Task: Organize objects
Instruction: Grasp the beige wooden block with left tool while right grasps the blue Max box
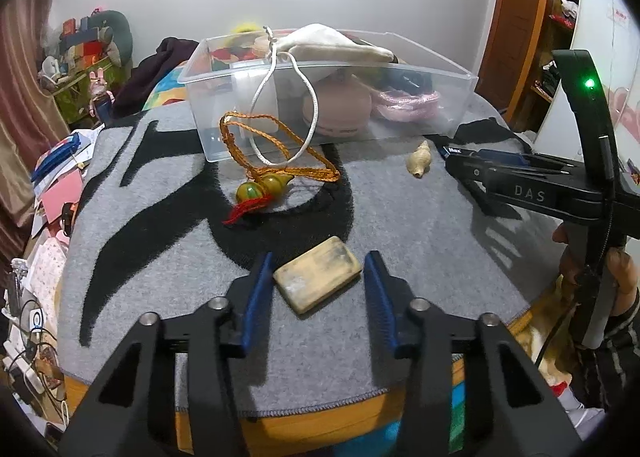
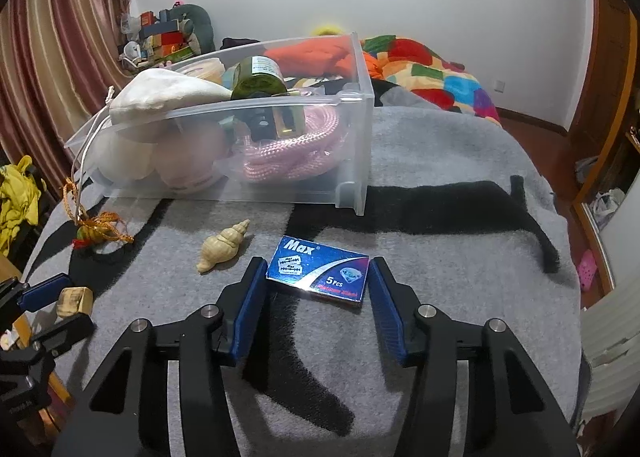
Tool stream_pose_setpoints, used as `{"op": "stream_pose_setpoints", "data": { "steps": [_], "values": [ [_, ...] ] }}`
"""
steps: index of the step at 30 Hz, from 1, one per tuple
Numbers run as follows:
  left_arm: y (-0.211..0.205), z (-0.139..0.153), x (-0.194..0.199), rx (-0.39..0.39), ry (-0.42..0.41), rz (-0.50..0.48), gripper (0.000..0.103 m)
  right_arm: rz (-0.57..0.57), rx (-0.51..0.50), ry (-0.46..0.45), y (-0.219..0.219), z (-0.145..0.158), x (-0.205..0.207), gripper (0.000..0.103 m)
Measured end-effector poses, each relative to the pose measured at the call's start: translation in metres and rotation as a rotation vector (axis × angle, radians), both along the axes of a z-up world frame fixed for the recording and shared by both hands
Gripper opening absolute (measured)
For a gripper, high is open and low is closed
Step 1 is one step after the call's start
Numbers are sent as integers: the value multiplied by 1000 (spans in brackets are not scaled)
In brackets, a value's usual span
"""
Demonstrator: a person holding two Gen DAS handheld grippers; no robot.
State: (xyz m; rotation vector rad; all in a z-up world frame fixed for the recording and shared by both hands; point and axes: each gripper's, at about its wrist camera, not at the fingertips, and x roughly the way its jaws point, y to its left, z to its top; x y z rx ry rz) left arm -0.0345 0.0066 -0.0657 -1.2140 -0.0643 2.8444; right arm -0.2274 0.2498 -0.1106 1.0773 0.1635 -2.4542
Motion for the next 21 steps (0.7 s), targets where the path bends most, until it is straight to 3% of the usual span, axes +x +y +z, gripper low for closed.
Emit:
{"op": "stream_pose_setpoints", "data": {
  "steps": [10, 21],
  "values": [
    [-4, 3, -1, 60, -13, 4, 44, 15, -24, 17, 1, 10, 5, 48],
    [-4, 21, -6, 55, 19, 7, 44, 33, -42, 58, 0, 28, 13, 48]
  ]
}}
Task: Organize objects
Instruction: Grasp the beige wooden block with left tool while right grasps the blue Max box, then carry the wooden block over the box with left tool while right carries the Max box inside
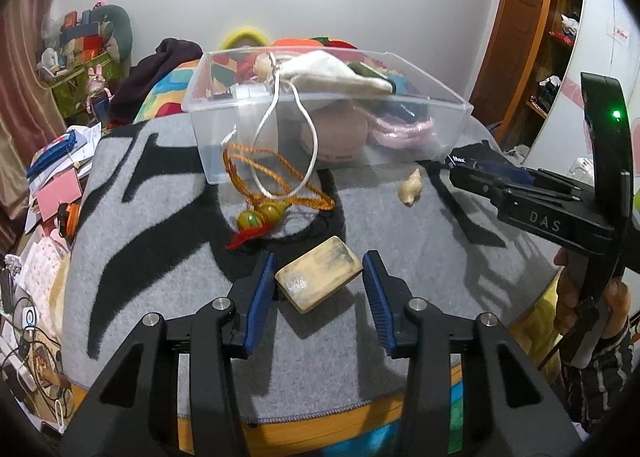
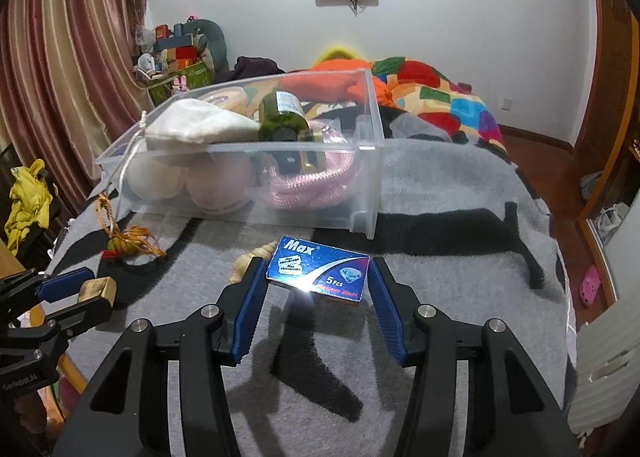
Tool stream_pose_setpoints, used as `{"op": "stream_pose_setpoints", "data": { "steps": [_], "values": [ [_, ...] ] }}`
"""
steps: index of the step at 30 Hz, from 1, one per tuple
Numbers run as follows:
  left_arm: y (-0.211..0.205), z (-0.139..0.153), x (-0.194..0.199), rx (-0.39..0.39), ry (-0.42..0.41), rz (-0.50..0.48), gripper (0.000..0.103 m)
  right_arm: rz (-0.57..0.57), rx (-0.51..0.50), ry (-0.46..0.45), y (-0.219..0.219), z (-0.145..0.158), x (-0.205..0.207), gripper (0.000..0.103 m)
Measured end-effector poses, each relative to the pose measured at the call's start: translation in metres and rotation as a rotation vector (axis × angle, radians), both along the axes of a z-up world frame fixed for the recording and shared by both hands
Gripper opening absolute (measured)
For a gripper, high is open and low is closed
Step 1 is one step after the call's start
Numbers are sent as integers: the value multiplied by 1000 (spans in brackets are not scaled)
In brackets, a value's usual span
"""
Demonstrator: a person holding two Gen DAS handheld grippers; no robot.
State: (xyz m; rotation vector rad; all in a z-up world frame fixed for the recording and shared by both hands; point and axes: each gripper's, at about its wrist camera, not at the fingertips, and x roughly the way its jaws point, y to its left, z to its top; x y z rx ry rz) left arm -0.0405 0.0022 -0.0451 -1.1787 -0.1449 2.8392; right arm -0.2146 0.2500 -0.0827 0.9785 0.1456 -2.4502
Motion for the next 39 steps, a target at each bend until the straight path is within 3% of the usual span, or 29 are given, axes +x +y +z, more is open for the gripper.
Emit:
{"op": "stream_pose_setpoints", "data": {
  "steps": [39],
  "values": [
    [-22, 74, -32, 48, 185, 25, 44, 22, -21, 218, -18, 79, 10, 48]
  ]
}}
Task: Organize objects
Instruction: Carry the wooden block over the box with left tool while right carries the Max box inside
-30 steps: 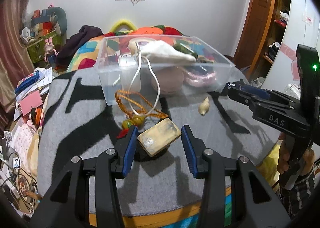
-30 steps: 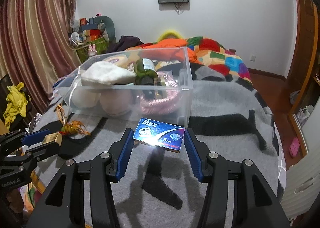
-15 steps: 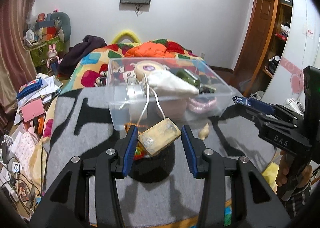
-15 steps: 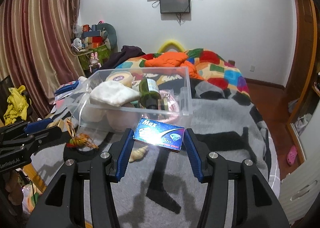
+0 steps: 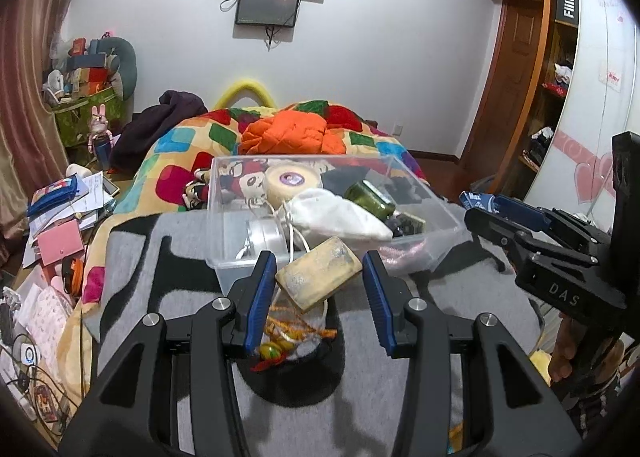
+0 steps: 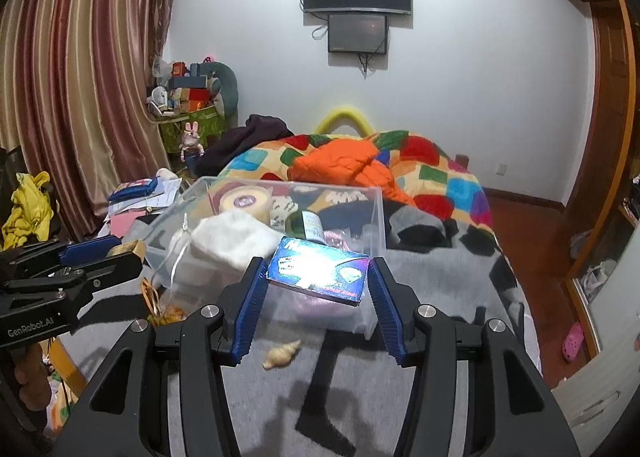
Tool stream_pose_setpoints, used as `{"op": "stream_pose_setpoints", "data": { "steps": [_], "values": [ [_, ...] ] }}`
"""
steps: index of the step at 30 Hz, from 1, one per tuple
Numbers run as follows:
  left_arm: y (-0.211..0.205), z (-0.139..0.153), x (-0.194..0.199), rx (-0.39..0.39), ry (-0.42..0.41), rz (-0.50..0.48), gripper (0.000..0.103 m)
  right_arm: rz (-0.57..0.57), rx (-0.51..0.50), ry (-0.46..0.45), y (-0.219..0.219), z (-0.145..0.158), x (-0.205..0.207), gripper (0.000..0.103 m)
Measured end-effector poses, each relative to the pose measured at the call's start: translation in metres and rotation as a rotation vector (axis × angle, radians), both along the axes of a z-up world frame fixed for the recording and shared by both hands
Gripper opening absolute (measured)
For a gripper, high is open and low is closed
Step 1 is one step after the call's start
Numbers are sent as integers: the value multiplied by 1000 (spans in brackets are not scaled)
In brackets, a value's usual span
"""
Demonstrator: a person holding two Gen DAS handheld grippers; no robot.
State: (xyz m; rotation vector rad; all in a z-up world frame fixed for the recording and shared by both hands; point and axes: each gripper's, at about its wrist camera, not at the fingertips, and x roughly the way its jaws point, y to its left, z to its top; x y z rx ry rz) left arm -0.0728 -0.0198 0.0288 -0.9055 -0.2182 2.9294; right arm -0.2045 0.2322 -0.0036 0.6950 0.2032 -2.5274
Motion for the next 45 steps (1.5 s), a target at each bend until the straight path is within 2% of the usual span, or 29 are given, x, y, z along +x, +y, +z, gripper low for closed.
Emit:
{"op": "stream_pose_setpoints", "data": {
  "steps": [9, 22, 45],
  "values": [
    [-10, 7, -14, -6, 23, 18, 44, 26, 18, 17, -16, 2, -7, 48],
    [-19, 5, -33, -9, 25, 29, 44, 46, 18, -11, -32, -9, -27, 48],
    [-26, -21, -73, -11, -38, 49, 44, 89, 3, -100, -45, -39, -53, 48]
  ]
}}
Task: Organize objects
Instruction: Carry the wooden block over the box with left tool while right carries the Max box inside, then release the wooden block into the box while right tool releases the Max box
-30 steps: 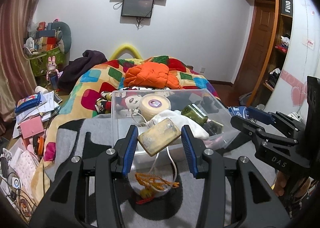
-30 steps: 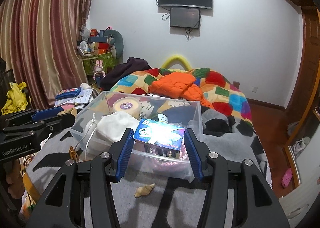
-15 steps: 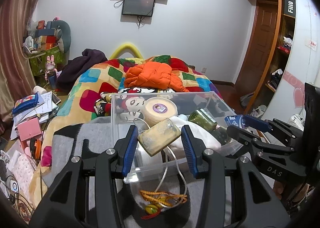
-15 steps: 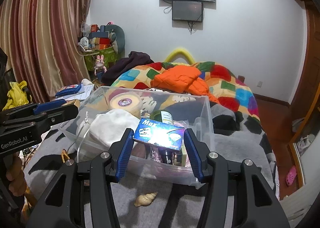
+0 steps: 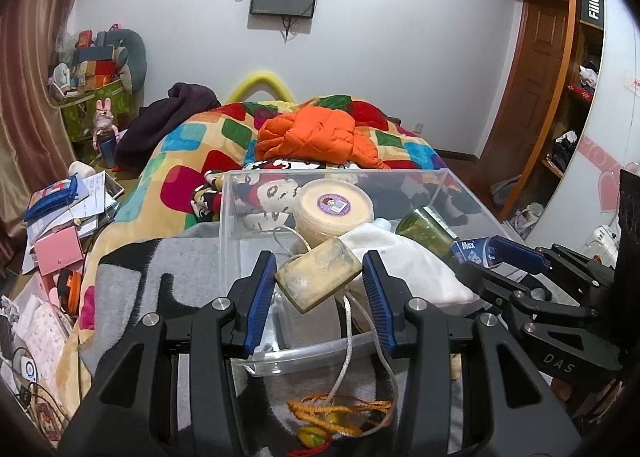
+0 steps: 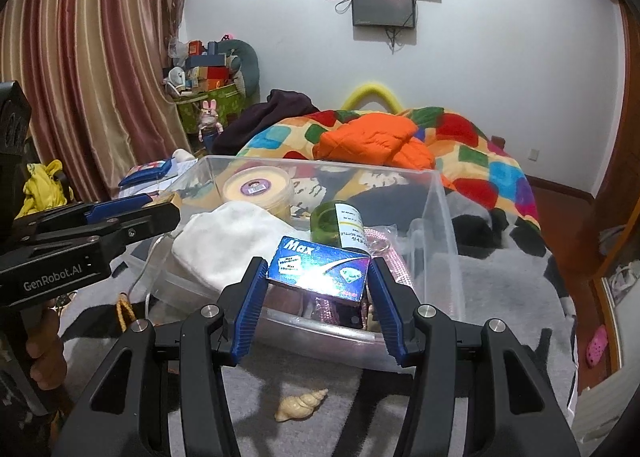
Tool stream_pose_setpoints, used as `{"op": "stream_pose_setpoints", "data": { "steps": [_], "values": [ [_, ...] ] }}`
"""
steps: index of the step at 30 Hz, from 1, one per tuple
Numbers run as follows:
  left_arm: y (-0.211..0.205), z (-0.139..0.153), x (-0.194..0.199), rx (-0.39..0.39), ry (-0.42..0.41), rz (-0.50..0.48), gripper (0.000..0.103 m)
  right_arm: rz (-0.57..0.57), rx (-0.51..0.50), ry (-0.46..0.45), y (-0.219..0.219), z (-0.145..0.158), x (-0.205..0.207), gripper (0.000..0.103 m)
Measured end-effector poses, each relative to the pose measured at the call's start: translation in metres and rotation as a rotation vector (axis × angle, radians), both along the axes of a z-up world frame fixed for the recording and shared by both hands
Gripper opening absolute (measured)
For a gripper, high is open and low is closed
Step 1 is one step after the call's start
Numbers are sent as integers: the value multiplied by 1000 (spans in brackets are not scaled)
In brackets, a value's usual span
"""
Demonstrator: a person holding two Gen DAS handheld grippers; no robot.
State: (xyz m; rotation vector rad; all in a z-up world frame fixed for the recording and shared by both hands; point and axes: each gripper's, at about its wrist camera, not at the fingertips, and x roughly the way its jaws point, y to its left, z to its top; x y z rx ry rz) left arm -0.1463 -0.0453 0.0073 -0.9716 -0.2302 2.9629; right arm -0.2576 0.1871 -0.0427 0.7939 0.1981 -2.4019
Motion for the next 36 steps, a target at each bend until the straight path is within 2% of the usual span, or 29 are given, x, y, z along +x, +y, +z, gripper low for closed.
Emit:
{"op": "stream_pose_setpoints", "data": {
  "steps": [16, 20, 22, 28, 32, 36],
  "values": [
    [-3, -9, -10, 43, -38, -25, 45, -7, -19, -41, -2, -5, -7, 48],
    [-4, -9, -8, 46, -36, -17, 54, -14, -28, -56, 1, -5, -9, 52],
    [-5, -8, -8, 54, -36, -19, 55, -22, -34, -61, 4, -6, -10, 57],
    [-6, -6, -5, 56, -31, -20, 56, -27, -51, -77, 9, -4, -10, 60],
    [-6, -2, 1, 48, -20, -16, 65, -28, -48, -71, 10, -2, -6, 62],
    [-7, 1, 6, 51, -18, -8, 69, -27, -55, -61, 12, 1, -2, 71]
  ]
}}
